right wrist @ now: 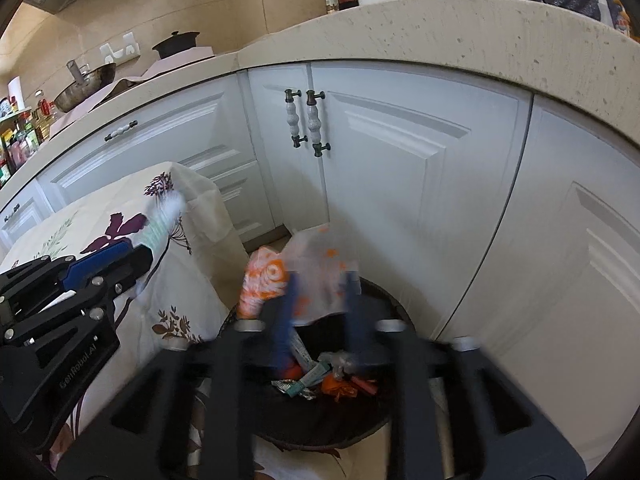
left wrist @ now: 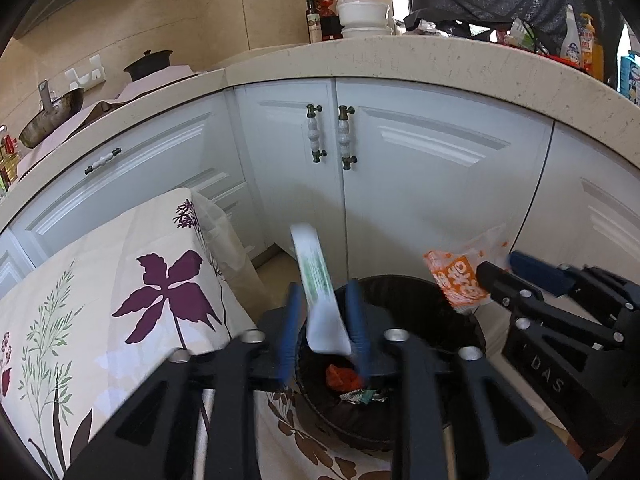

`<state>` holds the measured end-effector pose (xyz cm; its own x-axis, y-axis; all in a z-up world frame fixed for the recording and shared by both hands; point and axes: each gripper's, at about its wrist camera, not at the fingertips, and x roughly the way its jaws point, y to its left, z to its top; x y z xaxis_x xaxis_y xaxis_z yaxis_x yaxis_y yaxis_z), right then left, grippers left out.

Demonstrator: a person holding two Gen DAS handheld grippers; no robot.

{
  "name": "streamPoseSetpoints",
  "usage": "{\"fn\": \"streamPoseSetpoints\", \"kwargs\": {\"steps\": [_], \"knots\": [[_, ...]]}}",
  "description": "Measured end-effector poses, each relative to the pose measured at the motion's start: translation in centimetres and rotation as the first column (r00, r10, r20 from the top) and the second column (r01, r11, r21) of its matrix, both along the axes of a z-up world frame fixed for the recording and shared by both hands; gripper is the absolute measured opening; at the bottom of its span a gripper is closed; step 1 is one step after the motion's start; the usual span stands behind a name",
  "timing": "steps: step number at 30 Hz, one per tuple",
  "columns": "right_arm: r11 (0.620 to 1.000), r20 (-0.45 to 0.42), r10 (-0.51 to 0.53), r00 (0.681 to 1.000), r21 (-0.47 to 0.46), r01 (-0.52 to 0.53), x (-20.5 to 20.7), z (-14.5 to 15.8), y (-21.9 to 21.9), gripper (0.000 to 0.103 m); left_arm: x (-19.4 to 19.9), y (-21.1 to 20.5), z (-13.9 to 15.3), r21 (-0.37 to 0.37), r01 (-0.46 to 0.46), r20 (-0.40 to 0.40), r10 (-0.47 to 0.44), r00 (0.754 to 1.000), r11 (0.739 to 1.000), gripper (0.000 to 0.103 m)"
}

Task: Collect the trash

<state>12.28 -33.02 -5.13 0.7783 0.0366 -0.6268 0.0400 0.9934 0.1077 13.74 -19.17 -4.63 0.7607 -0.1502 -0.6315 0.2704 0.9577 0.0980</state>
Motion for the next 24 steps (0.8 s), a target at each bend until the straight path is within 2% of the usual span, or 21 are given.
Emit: {"fn": "streamPoseSetpoints", "kwargs": {"steps": [2,8,16,20,24], "knots": [[1.0,0.001,-0.007,1.0,0.005,0.007,-0.1,0.0,-0.3,0.039,-0.1,0.2,0.1,-0.01,-0.008,0.004,0.008,1.0,1.0,0.047],[1.0,0.017,-0.025,1.0,0.006,0.025,-0.4,0.6,-0.5,0.046,-0.2,0.5,0.4,-0.016,-0.015,0.01,0.015,1.0,1.0,0.054],[0.999,0.051,-0.043,0.998,-0.001,0.044,-1.2,2.1,-0.2,0.063,-0.9,1.3,1.7,-0.042,-0.012,0.031,0.013,0.999,0.999,0.067],[0.998,0.064,-0.055,0.996,-0.003,0.055,-1.9,2.8,0.2,0.067,-1.6,2.0,2.5,-0.06,-0.014,0.048,0.017,0.999,0.998,0.073],[0.997,0.08,-0.074,0.994,0.011,0.073,-3.0,3.4,0.3,0.077,-2.2,3.1,3.3,-0.072,-0.02,0.061,0.024,0.998,0.997,0.075]]}}
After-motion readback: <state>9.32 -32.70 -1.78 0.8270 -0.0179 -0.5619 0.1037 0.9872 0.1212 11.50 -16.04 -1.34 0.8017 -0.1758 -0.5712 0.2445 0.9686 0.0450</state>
